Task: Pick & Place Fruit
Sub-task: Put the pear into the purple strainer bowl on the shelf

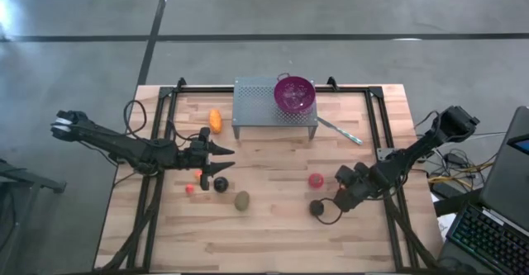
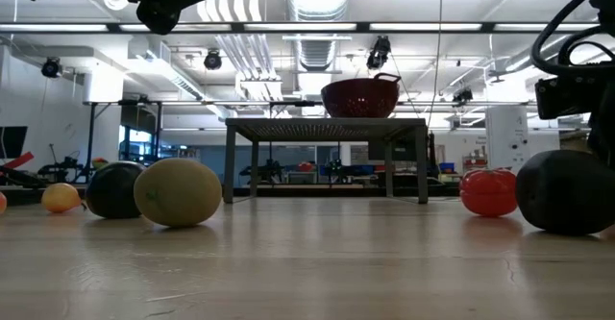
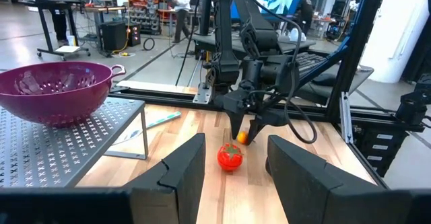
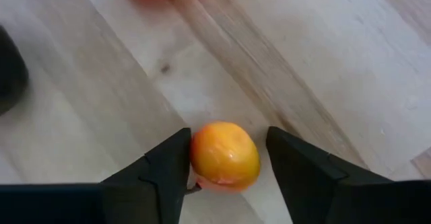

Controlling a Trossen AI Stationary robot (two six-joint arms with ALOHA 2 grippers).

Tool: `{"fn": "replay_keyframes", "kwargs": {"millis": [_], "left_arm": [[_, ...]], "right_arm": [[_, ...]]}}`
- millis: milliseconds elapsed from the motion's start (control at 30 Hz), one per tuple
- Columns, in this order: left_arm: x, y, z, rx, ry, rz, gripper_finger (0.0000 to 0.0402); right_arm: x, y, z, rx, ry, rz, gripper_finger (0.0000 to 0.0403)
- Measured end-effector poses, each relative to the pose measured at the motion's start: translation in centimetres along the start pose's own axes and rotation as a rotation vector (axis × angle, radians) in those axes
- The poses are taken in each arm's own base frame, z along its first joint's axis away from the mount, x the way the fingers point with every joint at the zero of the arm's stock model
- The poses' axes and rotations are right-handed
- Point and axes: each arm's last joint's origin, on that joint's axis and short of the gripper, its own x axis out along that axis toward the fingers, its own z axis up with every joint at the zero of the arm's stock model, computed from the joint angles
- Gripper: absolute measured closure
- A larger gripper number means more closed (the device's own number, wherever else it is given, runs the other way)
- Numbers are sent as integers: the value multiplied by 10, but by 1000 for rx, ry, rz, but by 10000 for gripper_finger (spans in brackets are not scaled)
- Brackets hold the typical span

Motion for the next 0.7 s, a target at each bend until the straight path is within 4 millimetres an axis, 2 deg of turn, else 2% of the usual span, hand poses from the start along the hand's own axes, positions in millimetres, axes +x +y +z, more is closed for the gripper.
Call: {"fn": "replay_keyframes", "kwargs": {"millis": [167, 367, 700], "left_arm": [[0, 0, 0, 13, 0, 0, 234], [0, 0, 0, 116, 0, 0, 234], [0, 0, 0, 194, 0, 0, 234]], "right_arm": [[0, 0, 0, -2, 1, -6, 247], [-1, 0, 0, -21, 2, -9, 288], [0, 0, 1, -21, -14, -9, 285]]}}
